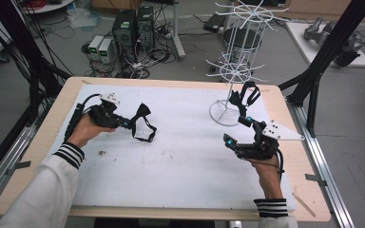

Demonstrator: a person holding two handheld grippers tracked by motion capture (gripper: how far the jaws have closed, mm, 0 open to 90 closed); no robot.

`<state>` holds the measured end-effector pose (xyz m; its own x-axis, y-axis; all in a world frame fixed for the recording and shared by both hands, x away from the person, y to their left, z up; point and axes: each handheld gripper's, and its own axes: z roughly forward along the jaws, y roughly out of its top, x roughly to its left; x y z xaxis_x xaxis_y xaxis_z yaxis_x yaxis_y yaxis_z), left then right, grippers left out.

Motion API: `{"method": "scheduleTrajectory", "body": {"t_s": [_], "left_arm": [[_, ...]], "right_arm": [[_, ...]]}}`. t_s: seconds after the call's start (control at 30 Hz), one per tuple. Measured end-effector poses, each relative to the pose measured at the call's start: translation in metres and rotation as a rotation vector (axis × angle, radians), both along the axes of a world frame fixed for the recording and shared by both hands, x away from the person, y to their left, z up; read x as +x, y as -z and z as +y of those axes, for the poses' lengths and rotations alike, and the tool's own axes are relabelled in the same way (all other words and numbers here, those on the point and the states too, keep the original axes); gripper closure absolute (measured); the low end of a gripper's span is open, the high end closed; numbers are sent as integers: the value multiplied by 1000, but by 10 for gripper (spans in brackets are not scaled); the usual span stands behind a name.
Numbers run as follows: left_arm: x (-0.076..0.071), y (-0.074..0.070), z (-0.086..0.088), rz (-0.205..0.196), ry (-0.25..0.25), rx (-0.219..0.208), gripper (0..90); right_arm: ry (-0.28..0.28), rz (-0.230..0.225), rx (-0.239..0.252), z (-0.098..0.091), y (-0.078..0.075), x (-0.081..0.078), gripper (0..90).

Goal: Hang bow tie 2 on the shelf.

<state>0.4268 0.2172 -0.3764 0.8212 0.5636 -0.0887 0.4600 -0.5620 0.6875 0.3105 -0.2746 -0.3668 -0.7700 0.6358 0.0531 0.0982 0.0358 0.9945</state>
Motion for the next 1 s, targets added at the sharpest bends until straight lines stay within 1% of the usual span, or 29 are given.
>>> {"method": "scheduleTrajectory", "body": {"t_s": [0.03,0.1,0.13,0.17,0.27,0.37,0.4,0.47,0.53,0.6,0.67,0.73,0.77,0.8,0.83,0.87,0.93,1.0], "left_arm": [[-1,-2,-2,-8,10,0,818],[-5,-5,-6,-20,26,-13,818],[-6,-7,-8,-27,41,-12,817],[-8,-8,-10,-31,45,-25,817],[-12,-11,-16,-48,79,-29,817],[-17,-15,-23,-65,110,-45,817],[-18,-16,-25,-70,123,-45,817],[-21,-19,-28,-81,139,-57,817],[-23,-23,-31,-88,158,-71,817],[-25,-26,-34,-97,182,-76,817],[-28,-28,-36,-101,200,-84,817],[-30,-28,-39,-102,212,-113,817],[-31,-29,-39,-105,221,-117,817],[-32,-29,-41,-107,226,-138,818],[-34,-30,-42,-109,231,-148,817],[-33,-31,-41,-120,246,-139,818],[-35,-31,-44,-121,245,-171,817],[-37,-32,-46,-127,261,-185,818]], "right_arm": [[-13,0,-3,2,-1,1,112],[-19,-2,-16,5,-4,3,112],[-31,3,-18,7,-5,4,111],[-39,3,-17,8,-5,6,112],[-62,14,-15,13,-8,8,112],[-85,18,-18,17,-9,13,111],[-88,30,-19,19,-9,14,111],[-109,32,-17,21,-11,17,111],[-115,38,-29,25,-13,20,111],[-133,30,-42,29,-16,23,111],[-144,38,-55,33,-20,25,112],[-159,35,-60,37,-23,27,112],[-173,38,-60,39,-25,28,112],[-179,46,-64,41,-26,29,113],[-185,44,-71,43,-27,30,114],[-189,48,-79,44,-29,31,115],[-199,50,-88,47,-31,33,116],[-211,57,-89,50,-33,36,117]]}}
